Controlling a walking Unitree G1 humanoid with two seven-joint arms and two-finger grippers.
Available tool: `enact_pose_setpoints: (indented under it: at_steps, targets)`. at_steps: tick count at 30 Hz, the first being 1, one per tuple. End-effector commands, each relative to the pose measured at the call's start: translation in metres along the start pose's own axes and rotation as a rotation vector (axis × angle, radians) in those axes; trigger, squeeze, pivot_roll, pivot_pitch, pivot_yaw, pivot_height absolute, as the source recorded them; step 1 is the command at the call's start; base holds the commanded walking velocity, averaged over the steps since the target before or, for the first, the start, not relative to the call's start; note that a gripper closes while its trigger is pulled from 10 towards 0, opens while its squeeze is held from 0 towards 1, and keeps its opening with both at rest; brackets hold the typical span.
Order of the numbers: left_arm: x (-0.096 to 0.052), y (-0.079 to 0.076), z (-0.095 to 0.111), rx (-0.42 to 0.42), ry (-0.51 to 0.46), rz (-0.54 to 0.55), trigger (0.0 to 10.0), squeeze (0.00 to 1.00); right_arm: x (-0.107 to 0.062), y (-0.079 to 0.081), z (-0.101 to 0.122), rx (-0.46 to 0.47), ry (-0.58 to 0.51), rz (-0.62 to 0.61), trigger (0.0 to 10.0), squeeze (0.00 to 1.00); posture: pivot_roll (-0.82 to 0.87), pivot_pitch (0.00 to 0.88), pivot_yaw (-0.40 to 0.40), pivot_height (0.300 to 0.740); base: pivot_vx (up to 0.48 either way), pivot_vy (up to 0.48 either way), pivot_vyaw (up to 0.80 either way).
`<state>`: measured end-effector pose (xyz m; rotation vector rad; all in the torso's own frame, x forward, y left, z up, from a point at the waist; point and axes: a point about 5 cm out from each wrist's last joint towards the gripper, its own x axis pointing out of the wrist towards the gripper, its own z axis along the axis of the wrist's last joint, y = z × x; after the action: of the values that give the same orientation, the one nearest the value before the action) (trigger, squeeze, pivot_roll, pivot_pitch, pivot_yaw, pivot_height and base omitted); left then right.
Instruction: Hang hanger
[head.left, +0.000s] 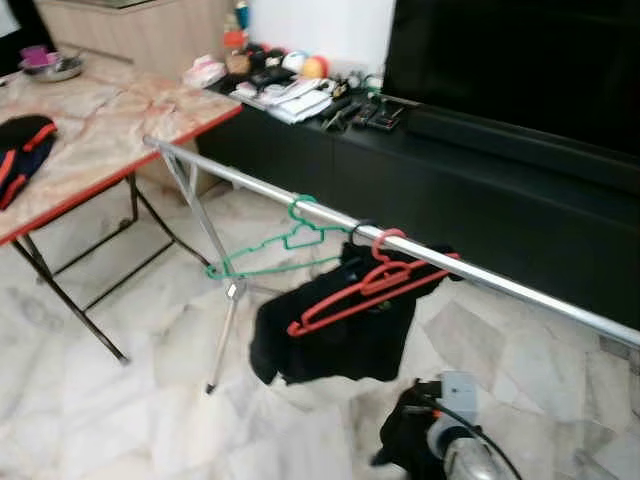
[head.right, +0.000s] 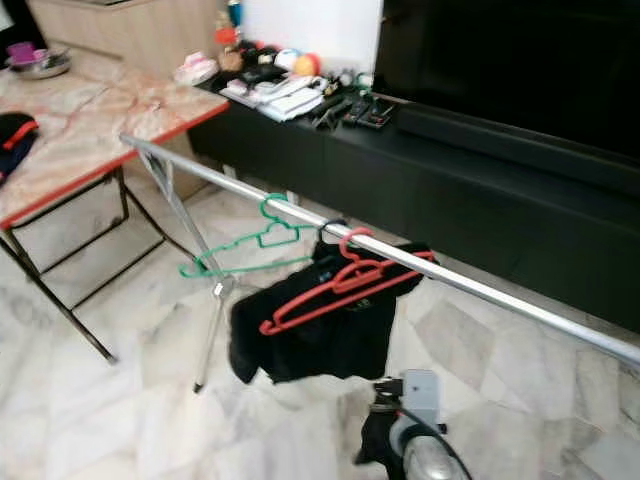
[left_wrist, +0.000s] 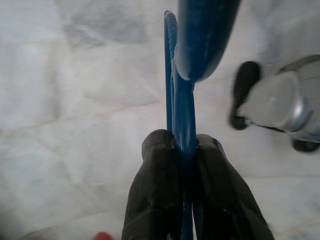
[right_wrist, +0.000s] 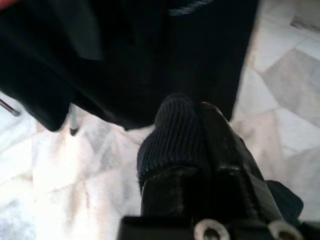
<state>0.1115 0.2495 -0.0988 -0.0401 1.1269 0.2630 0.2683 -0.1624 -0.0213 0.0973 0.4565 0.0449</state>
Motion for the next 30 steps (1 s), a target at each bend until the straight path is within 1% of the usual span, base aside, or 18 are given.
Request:
enact_pose_setpoints:
  at_steps: [1,18,21,30]
  targets:
    - [-0.001,-0.003,-0.012,0.002,0.041,-0.008,10.0,0.00,-0.003,-0.008,-0.004,-0.002,0.009,-0.023,10.0,0.00,-0.03,0.142,0.035,0.740,0.000,0.480,0.00]
    - [-0.001,-0.002,-0.011,0.007,0.039,-0.018,10.0,0.00,-0.004,-0.006,-0.006,-0.001,0.015,-0.016,10.0,0.00,-0.03,0.158,0.037,0.740,0.000,0.480,0.00]
    - [-0.003,0.008,-0.013,0.004,0.042,-0.011,10.0,0.00,-0.004,-0.005,-0.006,-0.001,0.017,-0.013,10.0,0.00,-0.02,0.160,0.036,0.740,0.000,0.480,0.00]
    - [-0.005,0.017,-0.019,0.002,0.059,-0.001,10.0,0.00,-0.004,-0.005,-0.006,-0.001,0.018,-0.011,10.0,0.00,-0.02,0.165,0.035,0.740,0.000,0.480,0.00]
